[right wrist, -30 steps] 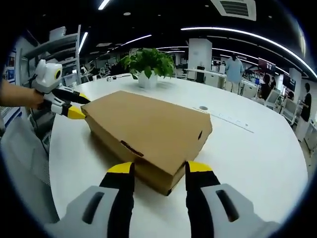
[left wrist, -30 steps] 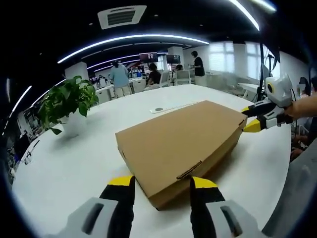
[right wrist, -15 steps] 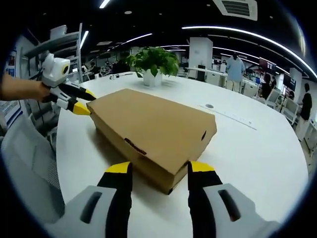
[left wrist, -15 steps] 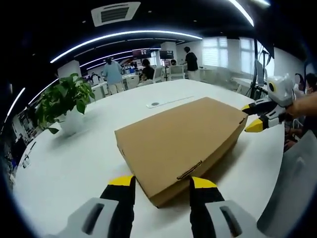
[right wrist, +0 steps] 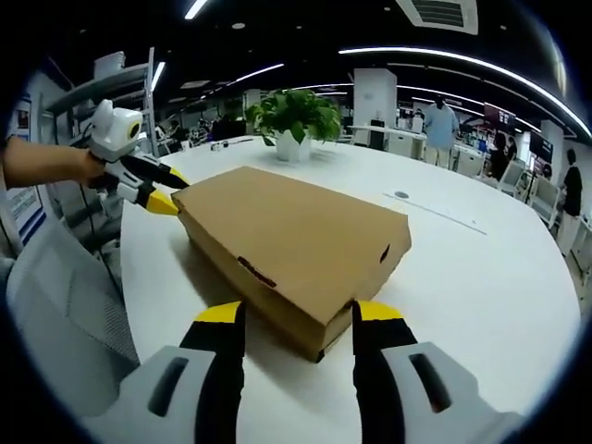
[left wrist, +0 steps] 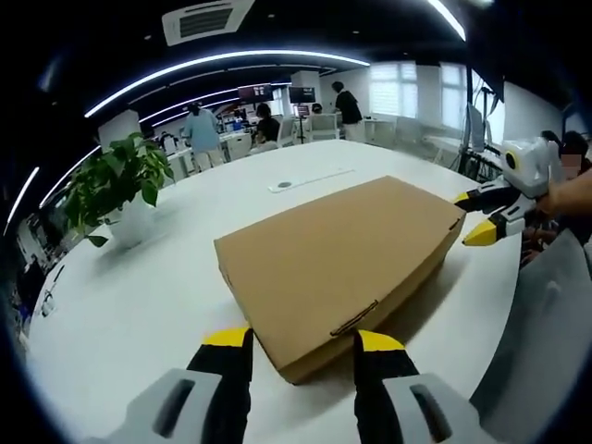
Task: Operate the shoe box by opening the lid, removing the specified soft item, and placing it in the target area until the item is outside and the box remains undamaged.
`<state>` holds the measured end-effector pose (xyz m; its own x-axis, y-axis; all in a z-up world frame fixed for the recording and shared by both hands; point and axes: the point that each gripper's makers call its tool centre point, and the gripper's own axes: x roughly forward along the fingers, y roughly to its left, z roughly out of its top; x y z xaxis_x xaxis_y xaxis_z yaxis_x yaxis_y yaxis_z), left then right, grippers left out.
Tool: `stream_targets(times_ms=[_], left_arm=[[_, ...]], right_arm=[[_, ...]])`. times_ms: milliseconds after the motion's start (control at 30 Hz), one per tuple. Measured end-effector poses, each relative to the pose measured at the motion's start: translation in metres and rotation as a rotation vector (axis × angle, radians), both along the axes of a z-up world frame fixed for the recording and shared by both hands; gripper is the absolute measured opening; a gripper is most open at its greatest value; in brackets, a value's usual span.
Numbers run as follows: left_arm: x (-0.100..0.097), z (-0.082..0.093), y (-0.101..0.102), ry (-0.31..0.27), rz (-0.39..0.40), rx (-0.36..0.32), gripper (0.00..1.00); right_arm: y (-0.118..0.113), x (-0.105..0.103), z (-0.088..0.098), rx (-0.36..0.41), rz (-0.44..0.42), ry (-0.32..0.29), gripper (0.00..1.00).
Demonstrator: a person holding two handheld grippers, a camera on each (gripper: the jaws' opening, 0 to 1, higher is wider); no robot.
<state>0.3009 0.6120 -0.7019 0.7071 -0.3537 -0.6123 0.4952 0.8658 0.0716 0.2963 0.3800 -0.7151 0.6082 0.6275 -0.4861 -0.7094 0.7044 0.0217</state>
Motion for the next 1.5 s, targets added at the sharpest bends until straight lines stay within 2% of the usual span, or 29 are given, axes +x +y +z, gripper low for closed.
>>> stream_targets(times_ms=[333,800,933,1000,1167,1233,1333,1500], left_arm=[[-0.012,0.000,0.007,0.014,-0.022,0.006,0.43],[-0.027,0.000,0.018,0.027,-0.032,0.009,0.41],[-0.030,0.000,0.021,0.023,-0.027,0.003,0.41],[-0.030,-0.001,0.022,0.023,-0.015,-0.015,0.41],[-0.030,-0.003,0.021,0.027,0.013,-0.039,0.41],[-0.030,-0.005,0.021,0.019,0.014,-0.031,0.42],[-0.032,-0.010,0.019,0.028,0.021,-0.028,0.44],[-0.033,-0.016,0.018,0.035,0.031,-0.031,0.46]], right_arm=[[0.008,-0.019,0.000,0.012,0.018,0.003,0.46],[0.020,-0.031,0.000,0.017,0.046,0.005,0.47],[0.021,-0.032,0.001,0.042,0.041,0.012,0.47],[0.018,-0.030,0.003,0.084,0.032,0.026,0.45],[0.009,-0.020,0.004,0.132,-0.001,0.067,0.31],[0.007,-0.020,0.004,0.144,0.000,0.082,0.31],[0.006,-0.021,-0.001,0.110,0.009,0.061,0.31],[0.006,-0.024,-0.005,0.105,0.011,0.069,0.30]])
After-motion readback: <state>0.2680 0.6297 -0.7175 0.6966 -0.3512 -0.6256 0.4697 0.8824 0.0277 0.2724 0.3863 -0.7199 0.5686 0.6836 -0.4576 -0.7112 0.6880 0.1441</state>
